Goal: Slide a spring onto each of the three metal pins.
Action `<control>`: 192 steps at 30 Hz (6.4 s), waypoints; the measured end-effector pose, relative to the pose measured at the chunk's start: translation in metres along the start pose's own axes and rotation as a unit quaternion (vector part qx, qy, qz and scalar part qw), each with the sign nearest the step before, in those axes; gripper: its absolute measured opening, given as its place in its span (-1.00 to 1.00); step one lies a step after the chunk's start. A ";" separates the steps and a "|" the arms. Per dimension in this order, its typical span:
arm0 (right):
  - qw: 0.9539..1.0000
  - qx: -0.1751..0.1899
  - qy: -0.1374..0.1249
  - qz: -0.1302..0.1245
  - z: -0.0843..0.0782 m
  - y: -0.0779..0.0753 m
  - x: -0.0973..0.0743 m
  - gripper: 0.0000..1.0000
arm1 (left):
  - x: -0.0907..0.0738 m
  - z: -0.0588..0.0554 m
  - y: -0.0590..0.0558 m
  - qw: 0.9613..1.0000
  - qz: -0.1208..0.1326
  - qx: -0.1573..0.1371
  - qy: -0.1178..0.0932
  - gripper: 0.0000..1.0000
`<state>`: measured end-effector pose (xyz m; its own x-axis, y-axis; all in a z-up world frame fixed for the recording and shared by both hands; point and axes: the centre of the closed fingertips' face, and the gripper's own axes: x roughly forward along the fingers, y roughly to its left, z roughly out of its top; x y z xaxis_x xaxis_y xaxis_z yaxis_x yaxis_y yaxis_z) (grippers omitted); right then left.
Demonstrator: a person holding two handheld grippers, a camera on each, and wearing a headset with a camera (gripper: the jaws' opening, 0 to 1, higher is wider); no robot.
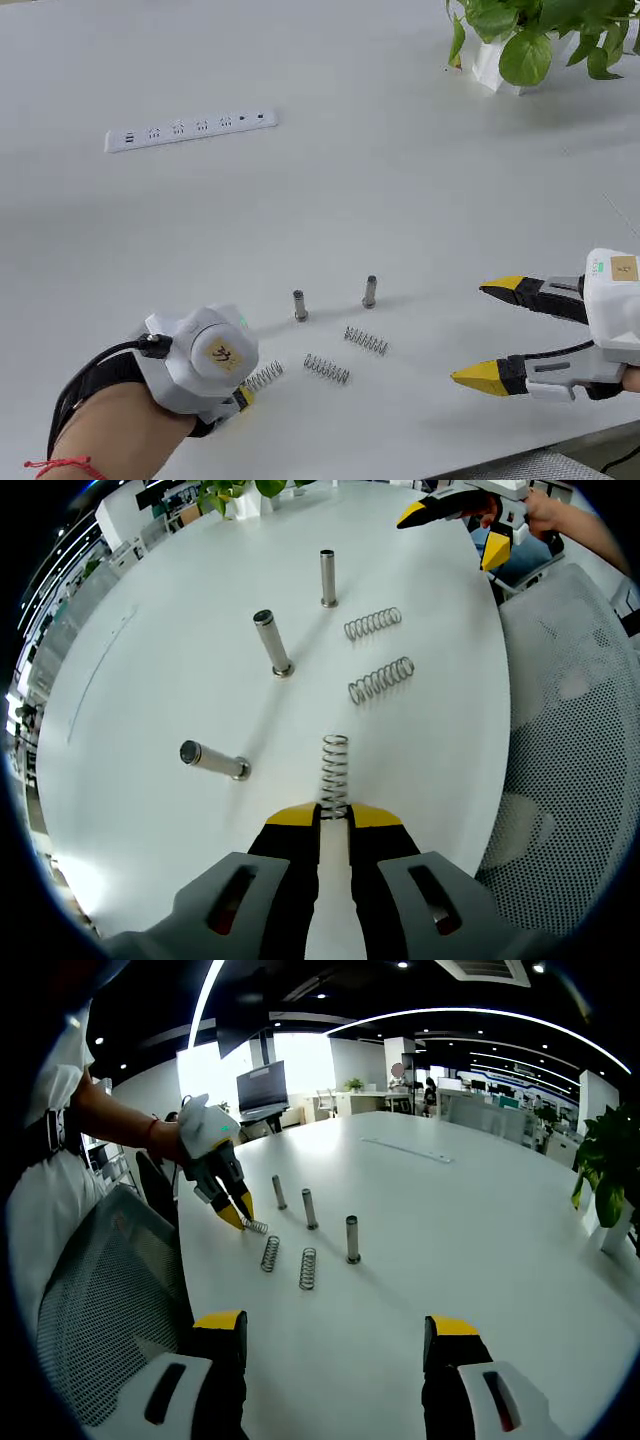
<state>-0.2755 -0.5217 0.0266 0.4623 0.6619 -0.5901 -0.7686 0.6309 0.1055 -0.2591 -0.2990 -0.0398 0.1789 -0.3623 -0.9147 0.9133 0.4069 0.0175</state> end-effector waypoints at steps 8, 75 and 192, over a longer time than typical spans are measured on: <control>1.000 0.001 0.002 -0.001 0.000 0.002 0.000 0.40 | -0.002 -0.004 -0.002 1.000 -0.004 -0.007 -0.005 -0.87; 0.978 0.109 -0.124 0.128 0.145 0.110 0.051 -0.56 | -0.115 0.081 -0.032 0.935 -0.027 -0.101 -0.339 -0.87; 0.889 -0.299 0.183 0.294 0.140 0.145 0.048 -0.72 | -0.111 0.096 -0.053 0.931 -0.060 -0.037 -0.359 -0.87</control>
<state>-0.3031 -0.3415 0.1259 -0.1871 0.5613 -0.8062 -0.9783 -0.1810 0.1009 -0.2922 -0.3609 0.0994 0.2993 -0.8655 -0.4016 0.9199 0.3736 -0.1196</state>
